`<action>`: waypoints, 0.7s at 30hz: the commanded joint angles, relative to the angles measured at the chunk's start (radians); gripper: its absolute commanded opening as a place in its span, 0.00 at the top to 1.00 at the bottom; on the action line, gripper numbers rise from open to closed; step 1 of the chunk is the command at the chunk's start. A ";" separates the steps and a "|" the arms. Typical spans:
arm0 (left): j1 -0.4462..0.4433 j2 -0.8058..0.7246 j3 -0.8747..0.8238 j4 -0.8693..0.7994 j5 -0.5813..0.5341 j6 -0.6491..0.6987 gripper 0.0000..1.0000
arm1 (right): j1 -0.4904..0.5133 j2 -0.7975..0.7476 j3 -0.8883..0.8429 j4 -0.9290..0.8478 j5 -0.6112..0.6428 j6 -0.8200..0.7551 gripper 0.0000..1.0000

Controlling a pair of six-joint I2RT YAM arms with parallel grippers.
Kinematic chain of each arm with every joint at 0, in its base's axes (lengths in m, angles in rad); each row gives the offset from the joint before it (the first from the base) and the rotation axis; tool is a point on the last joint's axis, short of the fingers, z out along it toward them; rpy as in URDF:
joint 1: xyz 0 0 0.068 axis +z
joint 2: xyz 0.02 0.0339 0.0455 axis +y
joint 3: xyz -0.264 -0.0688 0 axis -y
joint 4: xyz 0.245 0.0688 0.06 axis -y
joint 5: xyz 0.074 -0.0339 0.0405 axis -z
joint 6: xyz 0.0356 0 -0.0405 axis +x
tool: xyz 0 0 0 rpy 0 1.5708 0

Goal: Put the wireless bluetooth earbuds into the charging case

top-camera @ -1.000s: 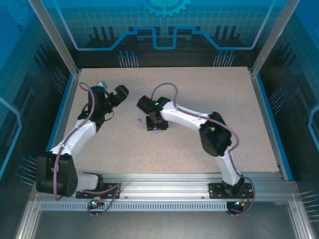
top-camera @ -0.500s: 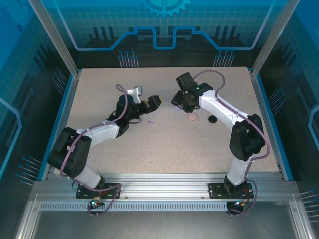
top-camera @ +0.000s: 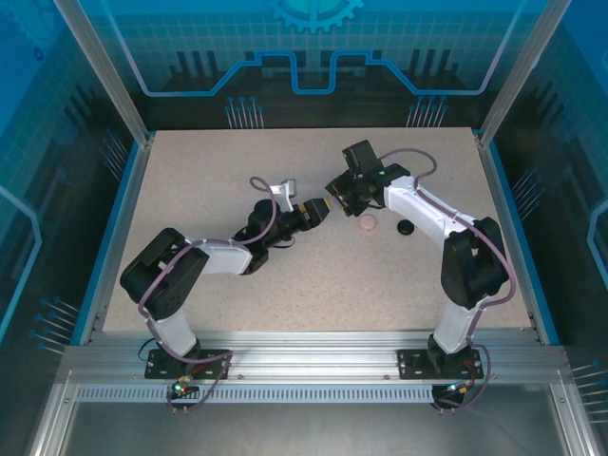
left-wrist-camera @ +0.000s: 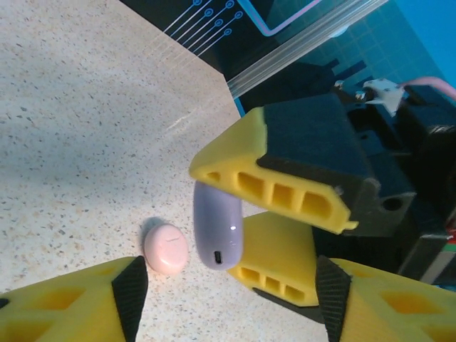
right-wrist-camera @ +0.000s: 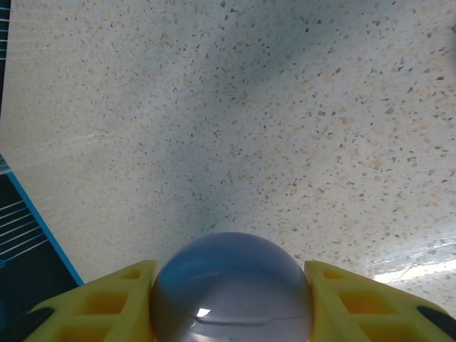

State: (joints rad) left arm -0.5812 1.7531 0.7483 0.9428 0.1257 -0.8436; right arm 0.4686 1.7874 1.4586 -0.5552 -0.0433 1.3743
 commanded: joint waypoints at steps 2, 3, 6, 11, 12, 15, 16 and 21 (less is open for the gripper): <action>-0.009 0.034 0.028 0.072 -0.036 -0.021 0.43 | 0.003 -0.046 0.009 0.018 -0.017 0.040 0.60; -0.008 0.040 0.034 0.071 -0.037 -0.022 0.43 | 0.005 -0.049 0.008 0.019 -0.016 0.043 0.60; -0.009 0.059 0.058 0.069 -0.035 -0.024 0.44 | 0.011 -0.052 0.004 0.023 -0.020 0.046 0.60; -0.009 0.094 0.093 0.074 -0.034 -0.033 0.48 | 0.018 -0.056 -0.005 0.035 -0.026 0.054 0.60; -0.012 0.102 0.099 0.076 -0.035 -0.038 0.48 | 0.019 -0.056 -0.005 0.038 -0.029 0.054 0.60; -0.012 0.119 0.115 0.085 -0.037 -0.047 0.50 | 0.023 -0.053 -0.001 0.040 -0.032 0.053 0.61; -0.012 0.125 0.122 0.085 -0.037 -0.047 0.51 | 0.024 -0.053 -0.001 0.040 -0.032 0.053 0.61; -0.013 0.144 0.138 0.084 -0.040 -0.047 0.57 | 0.025 -0.055 -0.005 0.039 -0.032 0.051 0.61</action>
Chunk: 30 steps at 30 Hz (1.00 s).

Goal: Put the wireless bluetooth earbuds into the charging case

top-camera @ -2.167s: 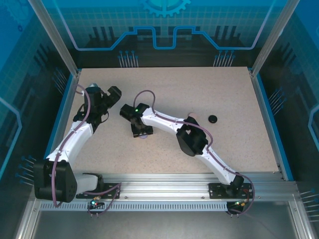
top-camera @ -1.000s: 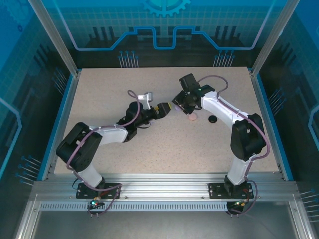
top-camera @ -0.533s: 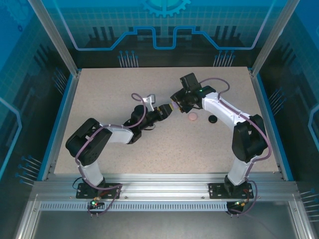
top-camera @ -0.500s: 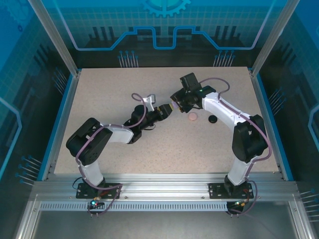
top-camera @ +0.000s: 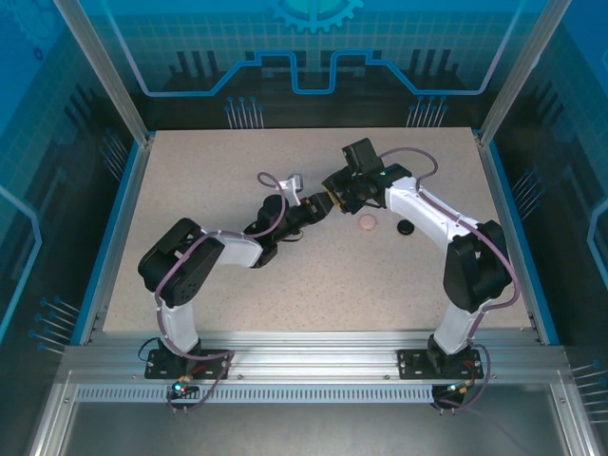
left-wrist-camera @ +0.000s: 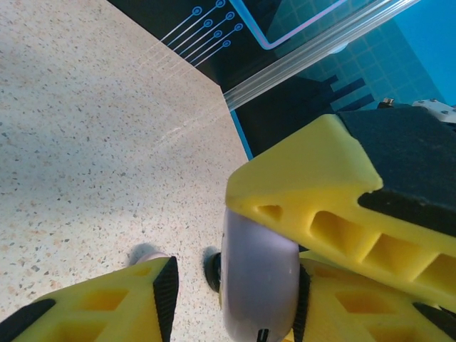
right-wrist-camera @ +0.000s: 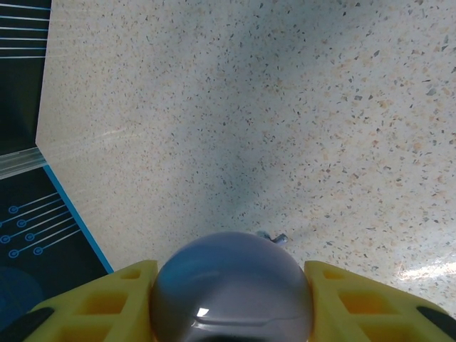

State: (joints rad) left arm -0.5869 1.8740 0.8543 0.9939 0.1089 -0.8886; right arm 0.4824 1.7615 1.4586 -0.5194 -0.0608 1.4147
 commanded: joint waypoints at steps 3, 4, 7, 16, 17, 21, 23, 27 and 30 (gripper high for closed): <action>-0.007 0.031 0.039 0.035 -0.028 -0.003 0.59 | 0.011 -0.030 -0.007 0.003 -0.015 0.009 0.61; -0.007 0.033 0.040 0.034 -0.029 -0.002 0.59 | 0.012 -0.029 -0.007 0.003 -0.017 0.010 0.61; -0.007 0.036 0.042 0.037 -0.033 -0.002 0.64 | 0.013 -0.030 -0.009 0.005 -0.019 0.009 0.61; -0.008 0.026 0.027 0.052 -0.063 -0.003 0.71 | 0.013 -0.033 -0.009 -0.001 -0.008 0.009 0.61; -0.007 0.020 0.021 0.055 -0.071 -0.001 0.66 | 0.012 -0.033 -0.011 -0.002 -0.006 0.010 0.61; -0.008 0.002 0.007 0.050 -0.089 0.009 0.65 | 0.012 -0.034 -0.012 -0.002 -0.005 0.010 0.61; -0.008 0.001 0.006 0.049 -0.089 0.012 0.67 | 0.012 -0.035 -0.011 -0.001 -0.005 0.010 0.61; -0.007 0.001 0.005 0.055 -0.093 0.010 0.73 | 0.012 -0.036 -0.012 -0.004 -0.005 0.008 0.61; -0.007 -0.002 -0.002 0.061 -0.102 0.011 0.85 | 0.008 -0.037 -0.015 -0.005 -0.002 0.008 0.61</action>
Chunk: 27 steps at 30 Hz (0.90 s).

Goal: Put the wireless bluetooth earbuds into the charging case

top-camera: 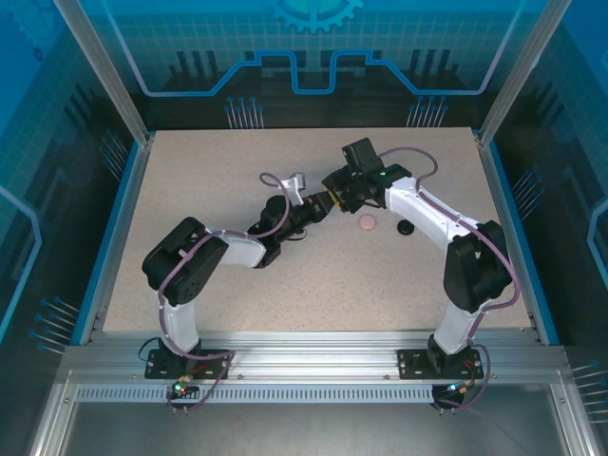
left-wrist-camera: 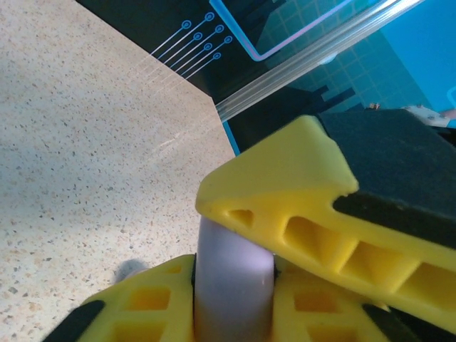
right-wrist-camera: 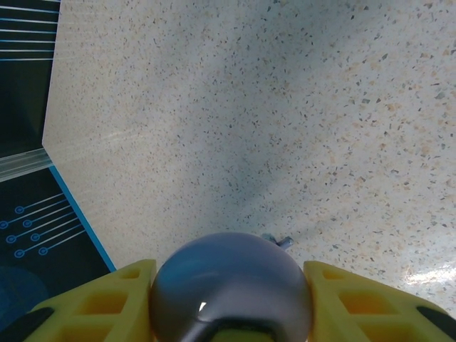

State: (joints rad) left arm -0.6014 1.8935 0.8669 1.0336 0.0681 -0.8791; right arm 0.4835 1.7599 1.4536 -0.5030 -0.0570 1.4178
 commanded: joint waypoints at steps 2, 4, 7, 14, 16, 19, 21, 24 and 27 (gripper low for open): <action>0.007 -0.025 -0.018 0.019 -0.066 0.003 0.87 | 0.006 -0.036 -0.014 -0.020 -0.006 0.006 0.61; 0.007 -0.031 -0.021 0.018 -0.069 0.006 0.93 | 0.006 -0.037 -0.016 -0.018 -0.007 0.007 0.61; 0.009 -0.043 -0.022 0.006 -0.065 0.012 1.00 | 0.001 -0.037 -0.011 -0.011 -0.012 0.001 0.58; 0.045 -0.087 0.029 -0.098 0.095 0.019 1.00 | -0.094 -0.126 0.012 0.010 -0.015 -0.136 0.16; 0.077 -0.101 0.063 -0.147 0.198 0.018 1.00 | -0.139 -0.179 0.000 0.010 -0.029 -0.214 0.15; 0.147 -0.111 0.147 -0.242 0.415 0.039 1.00 | -0.202 -0.273 -0.056 0.036 -0.069 -0.367 0.16; 0.184 -0.116 0.198 -0.304 0.546 0.076 1.00 | -0.227 -0.339 -0.116 0.084 -0.114 -0.488 0.16; 0.224 -0.113 0.260 -0.388 0.693 0.126 1.00 | -0.234 -0.430 -0.217 0.190 -0.196 -0.676 0.17; 0.242 -0.106 0.275 -0.375 0.774 0.127 1.00 | -0.236 -0.485 -0.306 0.270 -0.292 -0.800 0.17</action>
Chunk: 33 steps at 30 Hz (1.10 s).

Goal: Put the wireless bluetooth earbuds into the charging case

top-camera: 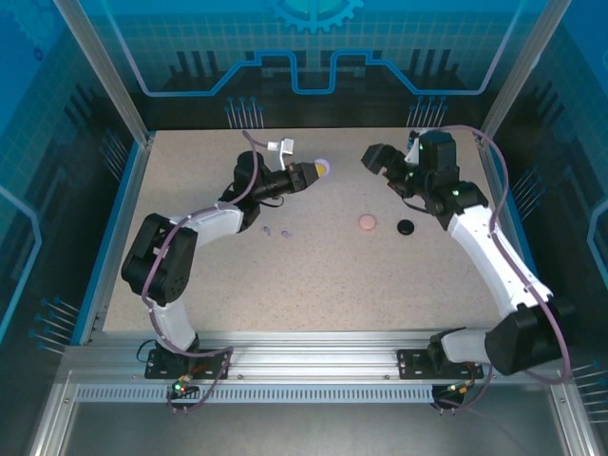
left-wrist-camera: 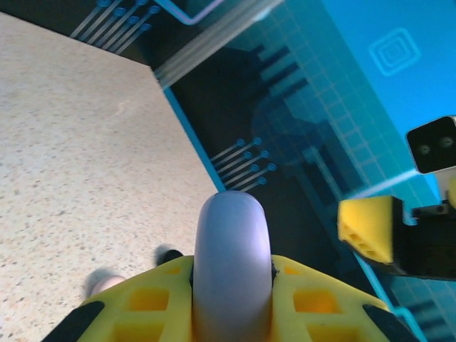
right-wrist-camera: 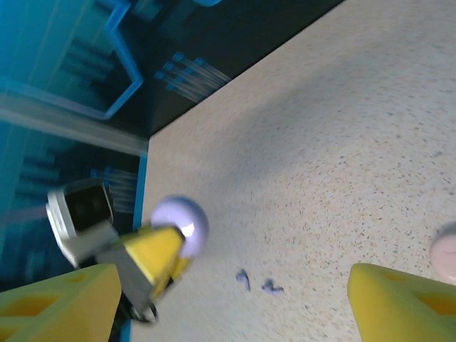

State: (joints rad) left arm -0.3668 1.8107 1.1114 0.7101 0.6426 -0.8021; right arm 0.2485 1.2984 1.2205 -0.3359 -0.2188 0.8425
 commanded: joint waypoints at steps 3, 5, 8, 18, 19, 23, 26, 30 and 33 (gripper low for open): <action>0.008 -0.013 0.040 -0.036 0.265 0.041 1.00 | -0.001 -0.026 -0.121 0.152 -0.212 -0.277 0.18; 0.006 -0.012 0.034 -0.016 0.292 0.028 1.00 | 0.000 -0.012 -0.136 0.185 -0.266 -0.295 0.19; -0.002 -0.022 0.021 -0.007 0.307 0.027 1.00 | 0.015 0.018 -0.132 0.205 -0.310 -0.317 0.19; -0.036 -0.024 0.038 -0.058 0.322 0.075 1.00 | 0.056 0.139 -0.075 0.191 -0.279 -0.338 0.24; -0.036 -0.025 0.036 -0.053 0.323 0.073 1.00 | 0.055 0.149 -0.072 0.187 -0.269 -0.338 0.25; -0.036 -0.030 0.028 -0.018 0.333 0.056 1.00 | 0.039 0.184 -0.083 0.185 -0.225 -0.340 0.30; -0.036 -0.039 0.018 -0.007 0.333 0.055 1.00 | 0.000 0.191 -0.120 0.201 -0.200 -0.321 0.34; -0.035 -0.048 0.008 -0.004 0.331 0.062 1.00 | -0.043 0.190 -0.162 0.201 -0.192 -0.306 0.36; -0.035 -0.048 0.007 -0.007 0.331 0.065 1.00 | -0.051 0.157 -0.179 0.204 -0.217 -0.293 0.36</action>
State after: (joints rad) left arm -0.3969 1.8034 1.1248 0.6640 0.9386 -0.7570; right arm 0.2089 1.4700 1.0611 -0.1341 -0.4435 0.5343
